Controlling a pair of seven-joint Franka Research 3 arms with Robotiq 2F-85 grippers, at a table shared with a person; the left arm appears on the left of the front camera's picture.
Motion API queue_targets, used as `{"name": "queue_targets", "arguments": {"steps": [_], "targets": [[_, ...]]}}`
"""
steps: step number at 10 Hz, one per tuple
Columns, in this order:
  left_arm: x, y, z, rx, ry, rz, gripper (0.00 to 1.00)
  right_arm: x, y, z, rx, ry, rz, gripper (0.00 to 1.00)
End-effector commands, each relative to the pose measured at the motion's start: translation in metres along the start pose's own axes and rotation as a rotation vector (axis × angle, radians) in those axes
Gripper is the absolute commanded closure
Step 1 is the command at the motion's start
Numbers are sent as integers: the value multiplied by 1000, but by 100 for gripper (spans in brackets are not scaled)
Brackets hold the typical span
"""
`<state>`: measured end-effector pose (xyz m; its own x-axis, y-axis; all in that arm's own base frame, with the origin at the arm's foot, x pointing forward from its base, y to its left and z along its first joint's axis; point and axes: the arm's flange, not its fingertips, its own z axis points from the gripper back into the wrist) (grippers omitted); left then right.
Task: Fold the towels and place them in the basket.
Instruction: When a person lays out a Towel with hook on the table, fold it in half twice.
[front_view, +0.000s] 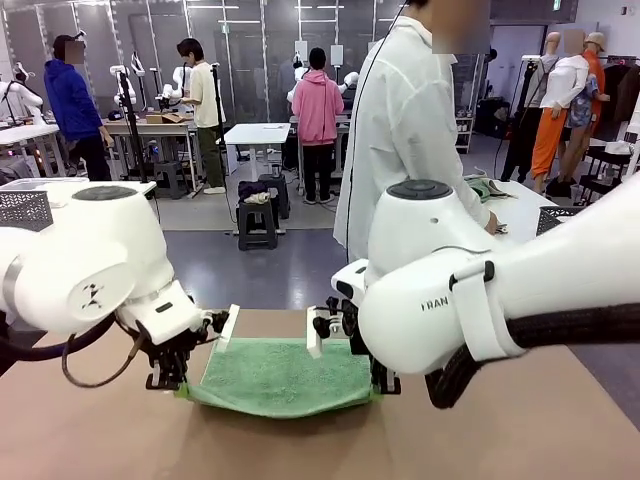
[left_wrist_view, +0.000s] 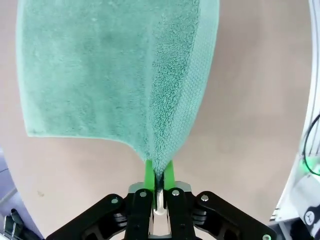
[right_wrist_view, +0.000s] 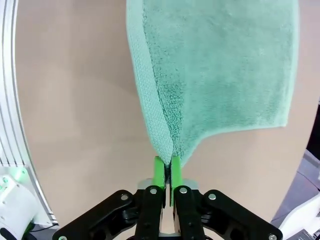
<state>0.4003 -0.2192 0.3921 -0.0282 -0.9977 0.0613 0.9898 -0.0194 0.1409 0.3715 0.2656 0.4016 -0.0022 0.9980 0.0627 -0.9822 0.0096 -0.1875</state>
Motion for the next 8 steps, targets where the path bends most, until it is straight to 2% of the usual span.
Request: {"name": "queue_targets", "arguments": {"steps": [1,2,3,5,8], "targets": [[-1,33,-2,-36,22,-19,92,-3,-34,-8,8,15,19,94],[-3,47,-5,-45,28,0,98,-4,-49,-12,14,18,29,94],[-4,61,-8,-55,23,0,100,-2,-62,-15,21,13,51,94],[-3,91,-14,-55,18,17,100,6,-93,-26,35,11,68,94],[2,118,-20,-52,5,17,100,11,-121,-44,41,5,50,94]]}}
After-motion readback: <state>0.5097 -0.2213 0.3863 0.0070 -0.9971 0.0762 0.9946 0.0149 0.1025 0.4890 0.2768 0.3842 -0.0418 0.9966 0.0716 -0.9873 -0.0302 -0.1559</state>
